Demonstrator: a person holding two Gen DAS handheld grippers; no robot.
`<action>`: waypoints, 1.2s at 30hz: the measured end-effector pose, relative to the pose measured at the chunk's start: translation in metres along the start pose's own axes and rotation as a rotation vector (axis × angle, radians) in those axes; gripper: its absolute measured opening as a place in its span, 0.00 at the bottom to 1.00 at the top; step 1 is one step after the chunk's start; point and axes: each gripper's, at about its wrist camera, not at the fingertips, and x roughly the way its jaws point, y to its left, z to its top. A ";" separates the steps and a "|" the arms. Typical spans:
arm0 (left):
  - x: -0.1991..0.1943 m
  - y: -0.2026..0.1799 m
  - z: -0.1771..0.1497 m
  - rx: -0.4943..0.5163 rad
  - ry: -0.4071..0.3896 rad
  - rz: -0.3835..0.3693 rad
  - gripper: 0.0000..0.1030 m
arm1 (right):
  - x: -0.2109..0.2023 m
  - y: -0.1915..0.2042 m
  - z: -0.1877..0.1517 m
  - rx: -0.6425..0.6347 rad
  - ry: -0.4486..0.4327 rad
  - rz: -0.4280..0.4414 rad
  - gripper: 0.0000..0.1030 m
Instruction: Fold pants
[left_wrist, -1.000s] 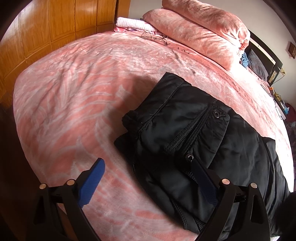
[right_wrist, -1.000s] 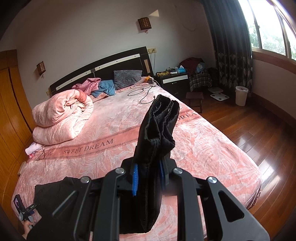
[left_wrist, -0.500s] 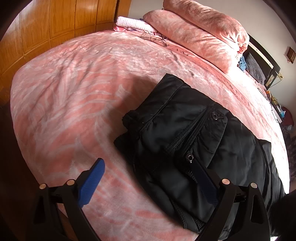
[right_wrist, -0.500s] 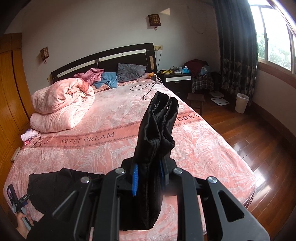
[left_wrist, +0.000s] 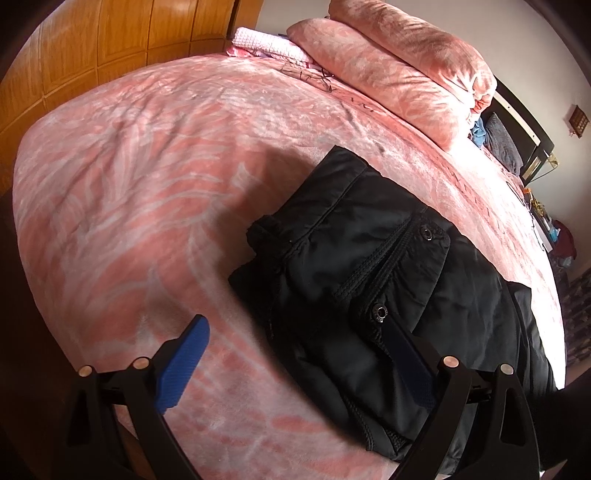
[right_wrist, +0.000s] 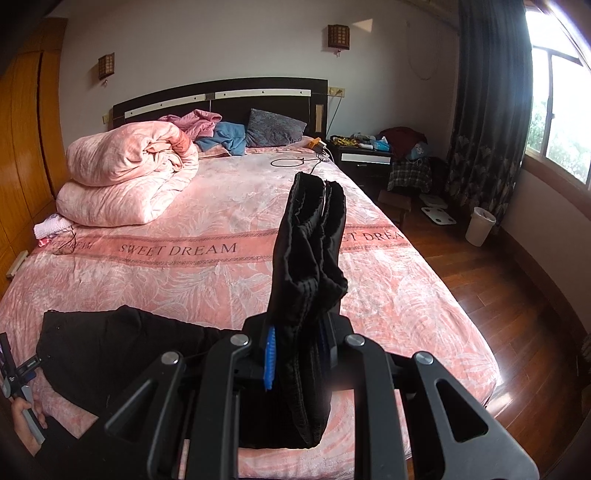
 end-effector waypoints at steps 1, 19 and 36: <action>0.000 0.001 0.000 -0.002 0.002 -0.004 0.92 | 0.001 0.004 -0.001 -0.006 0.004 -0.002 0.17; -0.001 0.012 -0.001 -0.044 0.007 -0.057 0.92 | 0.019 0.067 -0.006 -0.106 0.060 0.010 0.17; -0.001 0.014 -0.001 -0.059 0.010 -0.068 0.92 | 0.033 0.118 -0.015 -0.241 0.080 0.007 0.17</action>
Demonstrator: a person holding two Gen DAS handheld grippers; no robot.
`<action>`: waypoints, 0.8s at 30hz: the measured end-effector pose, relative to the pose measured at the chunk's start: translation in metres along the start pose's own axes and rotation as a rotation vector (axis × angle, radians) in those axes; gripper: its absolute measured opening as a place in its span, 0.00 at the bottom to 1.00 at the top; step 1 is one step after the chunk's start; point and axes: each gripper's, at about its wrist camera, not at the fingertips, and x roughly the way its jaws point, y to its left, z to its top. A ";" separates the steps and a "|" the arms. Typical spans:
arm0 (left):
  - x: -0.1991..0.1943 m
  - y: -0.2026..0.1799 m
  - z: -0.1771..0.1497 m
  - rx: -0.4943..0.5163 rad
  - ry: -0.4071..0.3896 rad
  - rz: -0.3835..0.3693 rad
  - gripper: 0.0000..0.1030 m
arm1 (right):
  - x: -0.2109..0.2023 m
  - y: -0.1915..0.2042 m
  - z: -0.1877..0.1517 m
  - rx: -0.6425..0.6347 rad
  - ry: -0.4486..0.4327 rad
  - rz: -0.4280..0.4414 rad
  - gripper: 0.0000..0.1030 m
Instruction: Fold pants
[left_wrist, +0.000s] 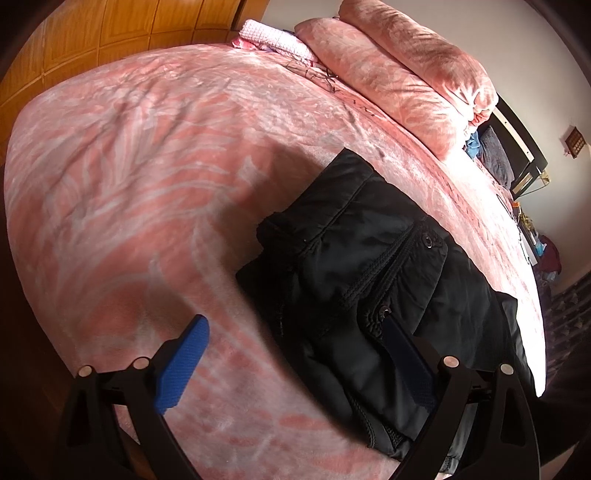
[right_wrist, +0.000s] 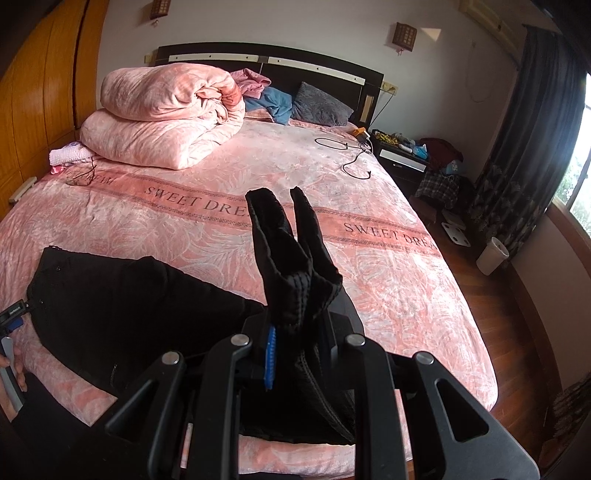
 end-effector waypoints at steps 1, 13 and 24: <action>0.000 0.000 0.000 -0.002 0.001 -0.001 0.92 | 0.000 0.003 0.000 -0.007 -0.001 -0.002 0.17; 0.003 0.000 0.000 -0.005 0.007 -0.002 0.92 | 0.010 0.029 -0.005 -0.080 -0.001 -0.021 0.17; 0.003 0.001 0.000 -0.020 0.005 -0.018 0.92 | 0.028 0.066 -0.012 -0.162 0.037 -0.022 0.17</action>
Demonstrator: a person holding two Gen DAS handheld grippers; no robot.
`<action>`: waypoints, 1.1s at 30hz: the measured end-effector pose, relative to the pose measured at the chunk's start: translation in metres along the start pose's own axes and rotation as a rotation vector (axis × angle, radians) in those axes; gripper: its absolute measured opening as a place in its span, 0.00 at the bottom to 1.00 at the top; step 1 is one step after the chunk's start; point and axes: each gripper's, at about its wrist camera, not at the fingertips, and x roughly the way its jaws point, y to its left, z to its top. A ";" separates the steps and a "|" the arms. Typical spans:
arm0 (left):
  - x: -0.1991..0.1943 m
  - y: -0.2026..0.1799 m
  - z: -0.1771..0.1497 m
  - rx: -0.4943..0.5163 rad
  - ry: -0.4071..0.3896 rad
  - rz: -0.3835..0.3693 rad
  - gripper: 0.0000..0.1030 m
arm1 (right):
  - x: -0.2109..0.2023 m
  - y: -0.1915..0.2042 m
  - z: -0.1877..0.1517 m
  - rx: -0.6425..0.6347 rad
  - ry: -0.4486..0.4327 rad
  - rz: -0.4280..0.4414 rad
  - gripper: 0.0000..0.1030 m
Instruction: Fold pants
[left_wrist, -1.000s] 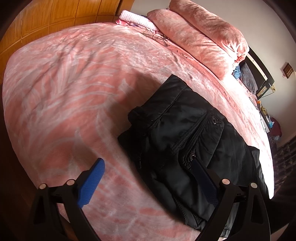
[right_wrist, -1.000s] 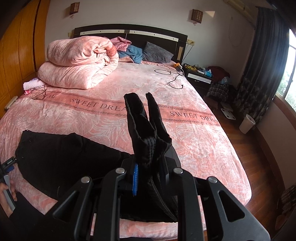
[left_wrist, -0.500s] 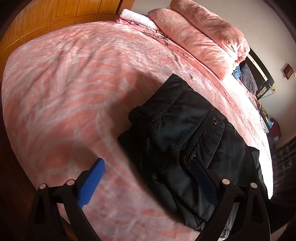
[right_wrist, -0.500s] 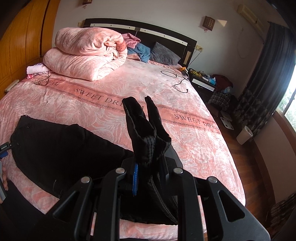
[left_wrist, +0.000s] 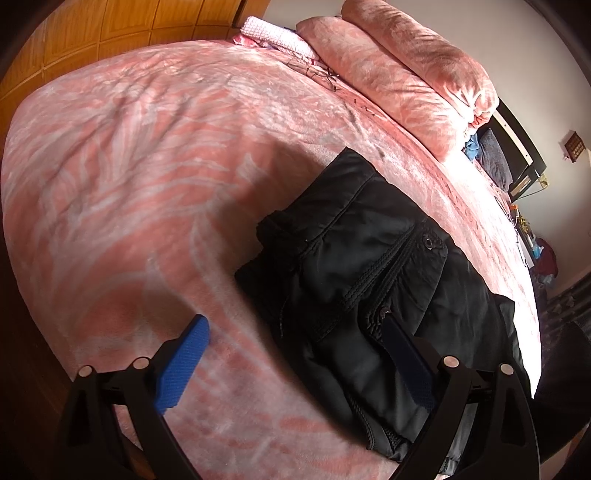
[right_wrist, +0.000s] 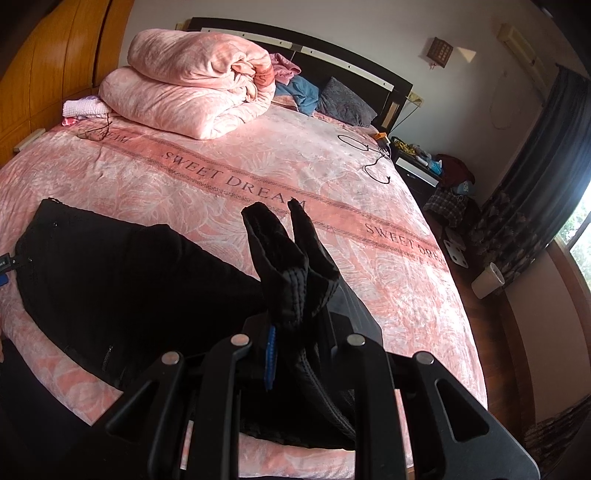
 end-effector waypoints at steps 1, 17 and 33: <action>0.000 0.001 0.001 -0.001 0.000 -0.002 0.92 | 0.002 0.006 -0.001 -0.015 0.004 -0.004 0.17; -0.004 0.009 0.001 -0.018 0.002 -0.030 0.92 | 0.036 0.096 -0.030 -0.258 0.056 -0.112 0.17; -0.007 0.015 0.001 -0.035 -0.003 -0.037 0.92 | 0.054 0.128 -0.051 -0.267 0.098 -0.071 0.17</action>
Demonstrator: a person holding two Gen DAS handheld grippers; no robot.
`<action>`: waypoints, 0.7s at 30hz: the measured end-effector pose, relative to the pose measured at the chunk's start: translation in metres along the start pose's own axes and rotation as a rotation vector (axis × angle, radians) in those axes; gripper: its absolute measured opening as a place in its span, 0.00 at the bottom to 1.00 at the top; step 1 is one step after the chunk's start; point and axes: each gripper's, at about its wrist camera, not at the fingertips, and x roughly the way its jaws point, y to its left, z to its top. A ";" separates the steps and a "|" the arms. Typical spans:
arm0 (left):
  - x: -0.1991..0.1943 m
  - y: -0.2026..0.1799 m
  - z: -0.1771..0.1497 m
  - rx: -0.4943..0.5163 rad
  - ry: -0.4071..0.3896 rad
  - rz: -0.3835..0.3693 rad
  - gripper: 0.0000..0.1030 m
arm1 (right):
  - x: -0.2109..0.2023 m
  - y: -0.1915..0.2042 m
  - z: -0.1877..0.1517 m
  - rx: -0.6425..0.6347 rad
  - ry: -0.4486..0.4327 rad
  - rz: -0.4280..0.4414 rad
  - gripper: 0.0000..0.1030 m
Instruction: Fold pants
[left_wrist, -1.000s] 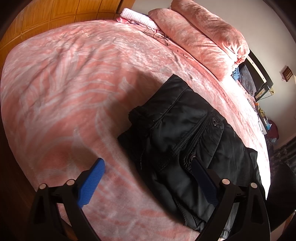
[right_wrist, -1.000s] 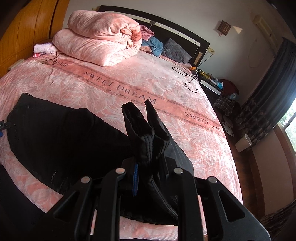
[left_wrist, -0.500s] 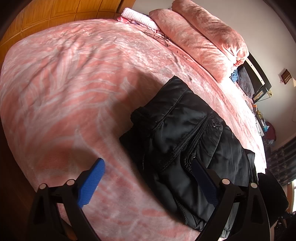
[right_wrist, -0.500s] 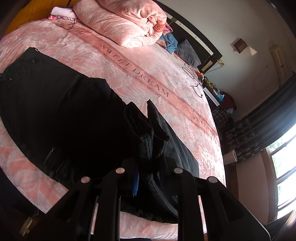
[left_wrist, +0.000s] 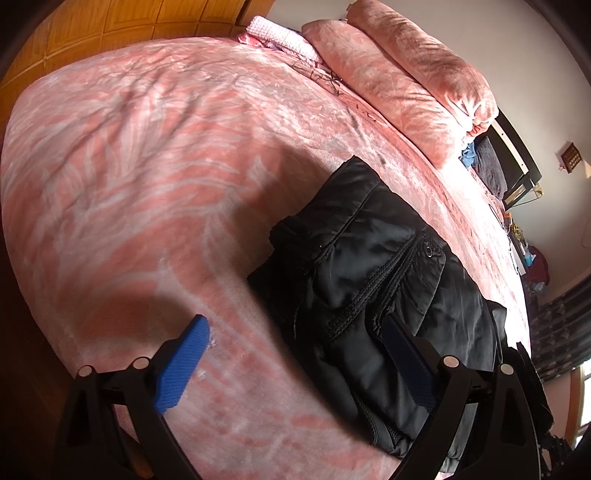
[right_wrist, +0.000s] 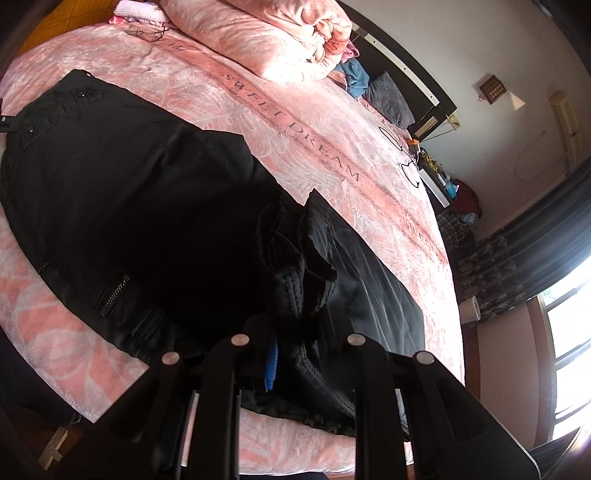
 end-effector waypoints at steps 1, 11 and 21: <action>0.000 0.000 0.000 -0.002 0.000 0.001 0.92 | 0.001 0.002 -0.001 0.000 0.002 0.007 0.17; 0.002 -0.003 0.002 0.005 -0.002 0.009 0.92 | 0.008 0.012 -0.005 0.004 0.013 0.047 0.17; 0.003 -0.005 0.003 0.020 0.001 0.019 0.92 | 0.024 0.027 -0.012 -0.023 0.051 0.072 0.18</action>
